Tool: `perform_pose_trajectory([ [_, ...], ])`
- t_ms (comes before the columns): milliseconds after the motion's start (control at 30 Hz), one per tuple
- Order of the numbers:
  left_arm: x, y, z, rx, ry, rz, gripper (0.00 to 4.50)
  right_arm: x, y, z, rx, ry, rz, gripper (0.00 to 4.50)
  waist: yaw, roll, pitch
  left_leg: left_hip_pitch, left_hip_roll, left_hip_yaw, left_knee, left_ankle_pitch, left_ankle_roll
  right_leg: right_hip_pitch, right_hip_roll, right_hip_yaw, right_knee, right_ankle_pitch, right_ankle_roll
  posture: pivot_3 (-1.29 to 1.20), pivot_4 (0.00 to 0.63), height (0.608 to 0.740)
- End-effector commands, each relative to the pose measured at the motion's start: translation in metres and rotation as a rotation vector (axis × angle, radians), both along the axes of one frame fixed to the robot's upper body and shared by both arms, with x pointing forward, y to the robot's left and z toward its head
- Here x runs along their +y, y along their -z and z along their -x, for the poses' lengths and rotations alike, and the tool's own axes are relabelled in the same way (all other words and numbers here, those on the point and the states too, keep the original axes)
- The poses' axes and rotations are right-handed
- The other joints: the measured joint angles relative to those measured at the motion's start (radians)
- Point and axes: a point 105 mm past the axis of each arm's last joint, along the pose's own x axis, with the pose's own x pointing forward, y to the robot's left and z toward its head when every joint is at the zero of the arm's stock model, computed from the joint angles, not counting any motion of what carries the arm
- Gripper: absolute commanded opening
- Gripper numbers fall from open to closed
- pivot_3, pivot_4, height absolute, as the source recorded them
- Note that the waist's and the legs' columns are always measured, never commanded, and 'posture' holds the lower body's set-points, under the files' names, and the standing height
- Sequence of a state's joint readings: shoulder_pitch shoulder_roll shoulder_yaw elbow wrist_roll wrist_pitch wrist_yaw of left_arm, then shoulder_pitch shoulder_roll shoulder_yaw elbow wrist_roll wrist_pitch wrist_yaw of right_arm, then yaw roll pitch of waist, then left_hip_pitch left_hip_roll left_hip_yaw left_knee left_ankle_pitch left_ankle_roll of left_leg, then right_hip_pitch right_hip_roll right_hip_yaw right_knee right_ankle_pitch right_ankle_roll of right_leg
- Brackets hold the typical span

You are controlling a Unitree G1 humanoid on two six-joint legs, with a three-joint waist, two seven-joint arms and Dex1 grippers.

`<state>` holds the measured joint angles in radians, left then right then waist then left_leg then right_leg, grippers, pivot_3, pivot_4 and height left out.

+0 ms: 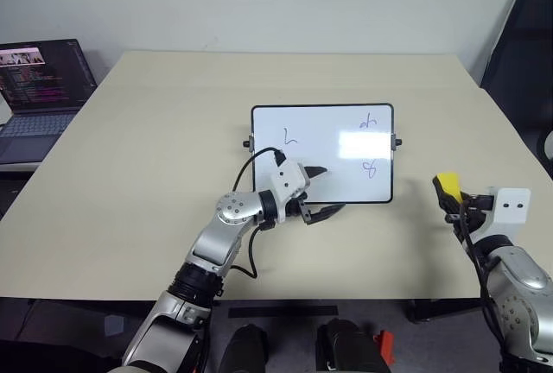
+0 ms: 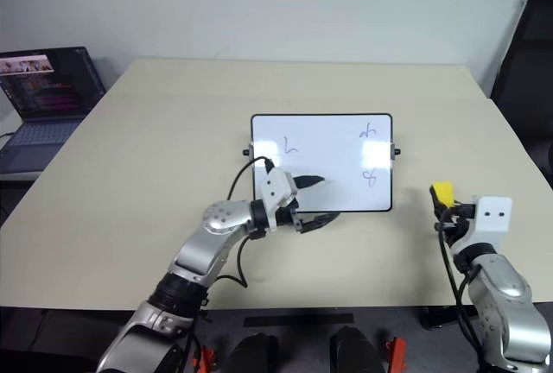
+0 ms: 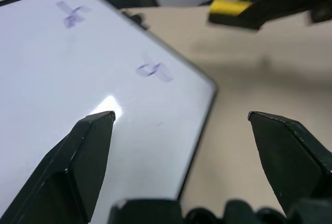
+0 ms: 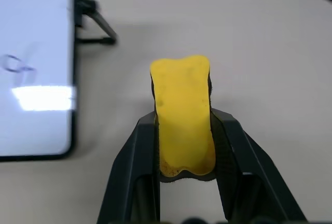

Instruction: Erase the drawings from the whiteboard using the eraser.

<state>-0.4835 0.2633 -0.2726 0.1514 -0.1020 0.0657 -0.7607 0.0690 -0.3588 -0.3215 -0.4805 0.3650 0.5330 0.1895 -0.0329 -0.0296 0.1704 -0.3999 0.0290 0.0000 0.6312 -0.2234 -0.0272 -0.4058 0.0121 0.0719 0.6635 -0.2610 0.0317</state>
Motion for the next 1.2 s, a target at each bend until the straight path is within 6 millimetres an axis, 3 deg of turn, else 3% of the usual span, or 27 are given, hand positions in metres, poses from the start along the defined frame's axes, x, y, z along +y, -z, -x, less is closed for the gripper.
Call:
perform_pose_trajectory([
  [33,-0.002,-0.011,-0.006,-0.105,-0.026,-0.016,4.50,0.024,-0.025,0.002,-0.131,-0.088,0.042,1.00,0.001,0.000,0.000,0.000,0.000,0.000,0.000,0.000,0.000,0.000,0.000,0.000,0.000,0.000,0.000,0.00,0.150,0.740],
  [333,-0.003,-0.014,-0.014,-0.133,-0.052,-0.010,4.50,0.087,-0.025,-0.027,-0.179,-0.276,0.051,1.00,-0.002,0.000,0.000,0.001,0.000,0.000,0.000,0.000,0.000,0.000,0.000,0.000,0.001,0.000,0.000,0.00,0.150,0.740],
  [533,0.000,-0.013,-0.015,-0.134,-0.074,-0.004,4.50,0.092,-0.015,-0.049,-0.128,-0.288,0.104,1.00,0.002,-0.001,0.000,-0.001,0.000,0.000,0.000,0.000,0.000,0.000,-0.001,0.000,-0.001,0.000,0.000,0.00,0.150,0.740],
  [700,0.002,-0.013,-0.012,-0.132,-0.087,0.006,4.50,0.083,-0.001,-0.057,-0.050,-0.256,0.260,1.00,0.003,-0.001,0.000,-0.001,0.000,0.000,0.000,0.000,0.000,0.000,-0.001,0.000,0.000,0.000,0.000,0.00,0.150,0.740],
  [1067,0.006,-0.015,-0.010,-0.130,-0.108,0.011,4.50,0.070,0.022,-0.016,0.127,-0.270,0.282,1.00,0.003,-0.001,0.000,0.000,0.000,0.000,0.001,0.000,0.000,0.000,-0.001,0.000,0.001,0.000,0.000,0.00,0.150,0.740],
  [1200,0.007,-0.015,-0.011,-0.131,-0.110,0.011,4.50,0.069,0.023,-0.015,0.137,-0.267,0.278,1.00,-0.002,-0.001,0.000,0.001,0.000,0.000,0.002,0.000,0.000,0.000,0.000,0.000,0.001,0.001,0.000,0.00,0.150,0.740],
])
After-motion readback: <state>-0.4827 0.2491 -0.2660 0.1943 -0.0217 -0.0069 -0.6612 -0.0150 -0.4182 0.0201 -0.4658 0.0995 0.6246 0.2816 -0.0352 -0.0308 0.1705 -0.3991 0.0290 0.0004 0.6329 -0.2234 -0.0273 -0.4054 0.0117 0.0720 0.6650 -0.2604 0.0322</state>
